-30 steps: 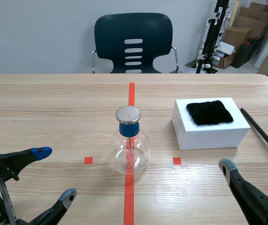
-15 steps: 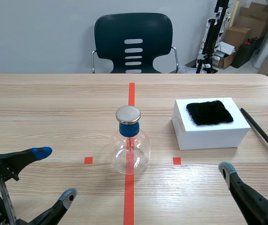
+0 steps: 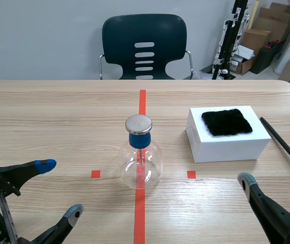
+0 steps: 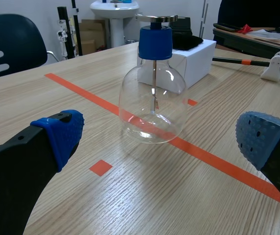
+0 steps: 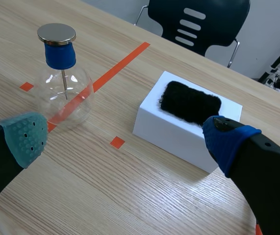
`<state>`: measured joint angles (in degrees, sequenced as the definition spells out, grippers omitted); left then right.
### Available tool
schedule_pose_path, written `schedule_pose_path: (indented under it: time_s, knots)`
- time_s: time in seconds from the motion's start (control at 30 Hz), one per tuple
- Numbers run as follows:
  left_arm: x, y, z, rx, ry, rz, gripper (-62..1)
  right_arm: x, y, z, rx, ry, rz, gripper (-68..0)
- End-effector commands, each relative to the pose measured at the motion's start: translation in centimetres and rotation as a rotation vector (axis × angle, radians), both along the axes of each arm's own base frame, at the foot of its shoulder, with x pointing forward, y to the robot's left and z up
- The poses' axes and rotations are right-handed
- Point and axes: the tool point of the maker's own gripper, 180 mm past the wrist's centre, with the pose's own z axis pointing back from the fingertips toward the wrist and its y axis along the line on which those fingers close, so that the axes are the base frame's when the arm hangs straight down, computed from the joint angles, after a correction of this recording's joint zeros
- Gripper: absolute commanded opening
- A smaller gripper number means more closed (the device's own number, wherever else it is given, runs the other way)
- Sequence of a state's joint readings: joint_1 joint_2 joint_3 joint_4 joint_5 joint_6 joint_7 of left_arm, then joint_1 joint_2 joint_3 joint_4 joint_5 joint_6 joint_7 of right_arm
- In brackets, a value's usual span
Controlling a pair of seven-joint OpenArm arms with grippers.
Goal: Do the electroscope experiment. pick up the black charging rod
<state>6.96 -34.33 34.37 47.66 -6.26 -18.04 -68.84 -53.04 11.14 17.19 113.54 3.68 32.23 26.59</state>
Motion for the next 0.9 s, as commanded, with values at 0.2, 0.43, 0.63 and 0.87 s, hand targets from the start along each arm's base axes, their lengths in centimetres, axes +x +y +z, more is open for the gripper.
schedule_pose_path:
  time_s: [0.2, 0.43, 0.63, 0.87]
  knots:
    - [0.4, 0.1, 1.0, -0.018, -0.03, -0.001, 1.4, 2.6, -1.0, 1.5, -0.182, 0.035, -0.045, 0.4]
    - [0.4, 0.1, 1.0, -0.018, -0.03, -0.001, 1.4, 4.1, -2.8, 0.7, -0.288, 0.148, -0.132, 0.4]
    - [0.4, 0.1, 1.0, -0.018, -0.03, -0.001, 1.4, 5.9, -4.2, 0.4, -0.344, 0.225, -0.19, 0.4]
    - [0.4, 0.1, 1.0, -0.018, -0.03, -0.001, 1.4, 7.9, -4.7, -0.9, -0.378, 0.348, -0.214, 0.4]
